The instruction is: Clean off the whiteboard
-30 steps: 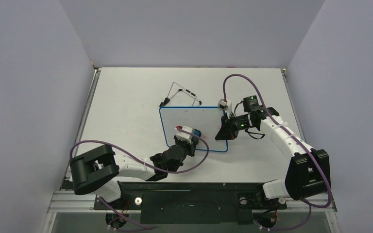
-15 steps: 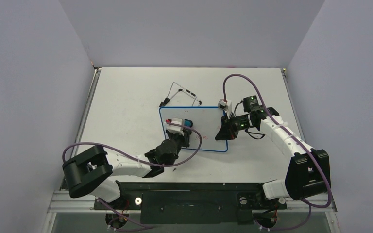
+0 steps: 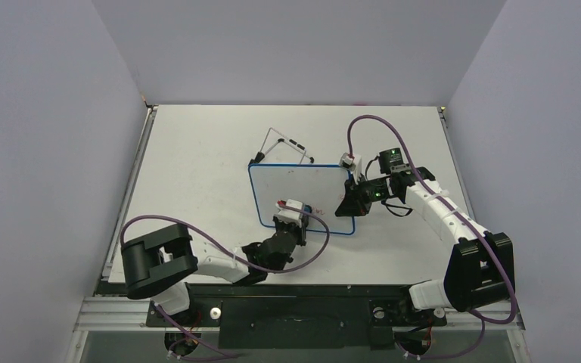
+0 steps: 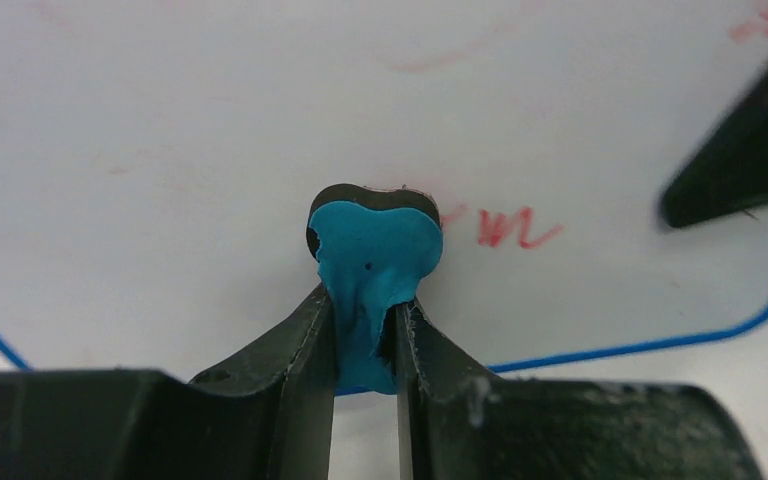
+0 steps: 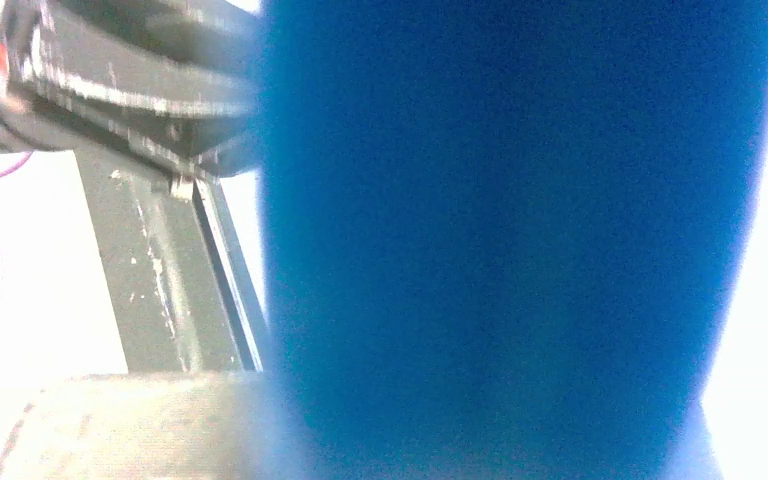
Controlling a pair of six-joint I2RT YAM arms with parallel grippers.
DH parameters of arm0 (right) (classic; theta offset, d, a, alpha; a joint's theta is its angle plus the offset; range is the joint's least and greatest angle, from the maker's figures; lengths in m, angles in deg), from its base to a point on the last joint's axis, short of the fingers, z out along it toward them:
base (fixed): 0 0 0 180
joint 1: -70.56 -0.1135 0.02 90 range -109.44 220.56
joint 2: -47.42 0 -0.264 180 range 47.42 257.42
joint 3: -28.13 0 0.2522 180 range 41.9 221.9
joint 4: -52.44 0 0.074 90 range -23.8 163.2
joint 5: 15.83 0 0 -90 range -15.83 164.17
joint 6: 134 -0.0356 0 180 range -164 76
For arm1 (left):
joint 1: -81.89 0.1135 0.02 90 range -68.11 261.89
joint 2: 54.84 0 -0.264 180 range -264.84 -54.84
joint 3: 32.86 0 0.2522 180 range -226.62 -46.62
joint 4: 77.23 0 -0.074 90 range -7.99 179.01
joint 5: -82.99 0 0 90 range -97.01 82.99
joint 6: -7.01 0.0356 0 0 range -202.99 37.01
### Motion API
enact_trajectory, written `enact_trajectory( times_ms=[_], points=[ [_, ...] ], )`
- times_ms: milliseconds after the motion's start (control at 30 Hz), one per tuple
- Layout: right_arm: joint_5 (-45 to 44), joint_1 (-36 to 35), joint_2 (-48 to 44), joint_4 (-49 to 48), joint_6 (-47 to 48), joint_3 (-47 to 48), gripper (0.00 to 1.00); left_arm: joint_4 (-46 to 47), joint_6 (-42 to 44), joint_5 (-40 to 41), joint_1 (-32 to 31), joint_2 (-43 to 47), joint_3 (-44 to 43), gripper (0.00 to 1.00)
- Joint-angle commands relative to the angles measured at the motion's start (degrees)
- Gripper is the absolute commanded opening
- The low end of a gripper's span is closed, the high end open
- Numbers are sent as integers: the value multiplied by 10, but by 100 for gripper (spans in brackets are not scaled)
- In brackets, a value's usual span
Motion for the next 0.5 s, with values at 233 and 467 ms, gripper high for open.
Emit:
enact_trajectory(
  times_ms=[233,467],
  points=[
    [1,-6,-16,29,14,-1,0,0,-1,89,113,100,14,0],
    [1,-7,-12,28,14,-1,0,19,-10,72,40,69,-2,0]
  ],
)
